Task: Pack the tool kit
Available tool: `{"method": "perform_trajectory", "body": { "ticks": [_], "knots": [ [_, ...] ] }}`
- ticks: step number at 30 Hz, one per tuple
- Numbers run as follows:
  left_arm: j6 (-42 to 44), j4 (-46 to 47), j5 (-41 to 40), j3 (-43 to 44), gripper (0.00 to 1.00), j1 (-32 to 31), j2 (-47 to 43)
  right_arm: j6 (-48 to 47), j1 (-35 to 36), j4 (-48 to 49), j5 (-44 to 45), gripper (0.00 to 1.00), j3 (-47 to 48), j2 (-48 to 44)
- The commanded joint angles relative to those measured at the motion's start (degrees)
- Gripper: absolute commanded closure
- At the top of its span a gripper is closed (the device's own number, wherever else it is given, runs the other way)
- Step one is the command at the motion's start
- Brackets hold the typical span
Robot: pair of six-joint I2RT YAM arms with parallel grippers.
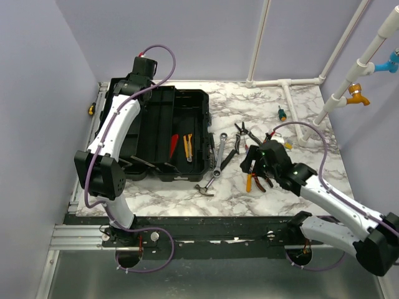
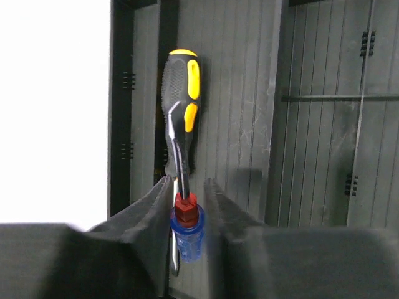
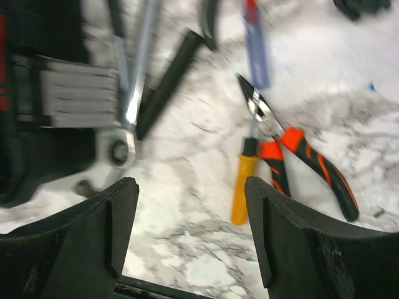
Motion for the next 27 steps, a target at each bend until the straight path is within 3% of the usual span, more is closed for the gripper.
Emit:
{"method": "perform_trajectory", "body": {
  "ticks": [1, 2, 4, 10, 16, 22, 24, 27],
  "knots": [
    [-2.46, -4.10, 4.05, 3.76, 0.59, 0.93, 2.48, 4.41, -0.02, -9.45, 3.92, 0.26, 1.82, 7.47],
    [-3.06, -4.05, 4.83, 3.79, 0.47, 1.06, 2.35, 4.60, -0.02, -9.09, 3.72, 0.27, 1.81, 8.96],
    [-4.28, -3.61, 5.51, 3.62, 0.36, 1.13, 1.71, 5.05, 0.01, -8.56, 3.44, 0.29, 1.73, 11.38],
    [-8.90, -1.54, 8.92, 2.30, 0.23, 1.13, -3.29, 5.35, -0.02, -5.22, 1.26, 0.35, -0.16, 15.28],
    [-14.29, 7.52, 25.85, -6.26, 0.12, 0.96, -15.57, 5.52, 0.03, -1.96, -1.26, 0.42, -1.37, 19.39],
    [-29.19, 28.93, 48.81, -27.81, 0.10, 0.88, -32.89, 6.04, 0.01, 0.38, -2.43, 0.52, -1.89, 23.23],
    [-34.89, 35.44, 56.07, -33.63, 0.12, 0.26, -35.82, 5.96, -0.08, 0.48, -2.05, 0.61, -1.70, 24.20],
    [-40.35, 39.02, 62.00, -39.15, 0.13, -2.52, -37.29, 5.12, 0.03, 1.02, -2.43, 0.98, -1.53, 23.98]
  ]
}}
